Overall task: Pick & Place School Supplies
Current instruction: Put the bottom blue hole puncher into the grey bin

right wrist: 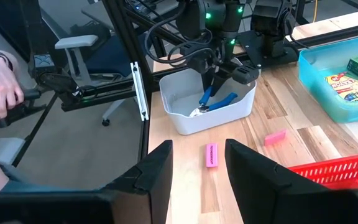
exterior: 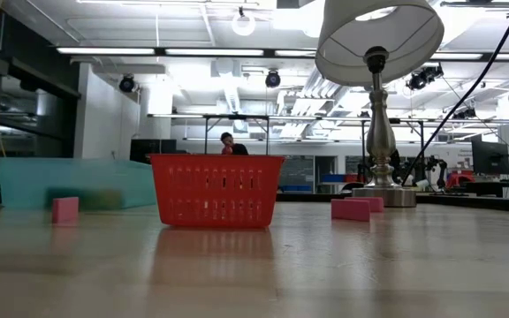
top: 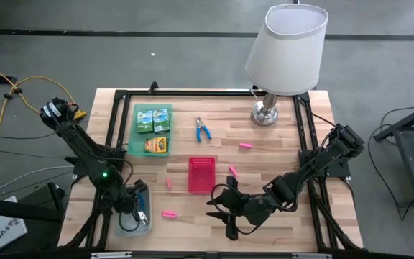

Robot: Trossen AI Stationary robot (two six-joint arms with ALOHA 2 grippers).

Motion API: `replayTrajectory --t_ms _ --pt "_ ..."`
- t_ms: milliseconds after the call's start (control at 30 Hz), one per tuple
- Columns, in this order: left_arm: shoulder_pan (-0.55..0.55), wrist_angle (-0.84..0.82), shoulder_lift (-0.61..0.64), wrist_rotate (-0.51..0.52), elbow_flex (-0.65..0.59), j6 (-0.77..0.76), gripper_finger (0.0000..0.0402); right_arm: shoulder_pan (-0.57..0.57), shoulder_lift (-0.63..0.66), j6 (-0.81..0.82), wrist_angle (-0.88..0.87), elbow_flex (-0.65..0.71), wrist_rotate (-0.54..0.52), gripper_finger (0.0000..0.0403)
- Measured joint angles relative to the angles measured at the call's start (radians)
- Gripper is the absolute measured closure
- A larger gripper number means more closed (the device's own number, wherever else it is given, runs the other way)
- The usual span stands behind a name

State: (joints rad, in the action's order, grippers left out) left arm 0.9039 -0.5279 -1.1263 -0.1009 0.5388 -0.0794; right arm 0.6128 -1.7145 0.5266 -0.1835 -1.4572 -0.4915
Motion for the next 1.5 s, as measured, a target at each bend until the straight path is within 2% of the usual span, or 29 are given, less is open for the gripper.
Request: replayTrajectory --t_ms 1233,1500 --pt "0.0 0.016 0.0 0.06 0.0 -0.049 0.032 0.0 0.0 0.0 0.0 0.0 0.0 0.0264" --pt "0.0 0.017 0.0 0.07 0.0 -0.049 0.028 0.0 0.0 0.0 0.0 0.0 0.0 0.0264"
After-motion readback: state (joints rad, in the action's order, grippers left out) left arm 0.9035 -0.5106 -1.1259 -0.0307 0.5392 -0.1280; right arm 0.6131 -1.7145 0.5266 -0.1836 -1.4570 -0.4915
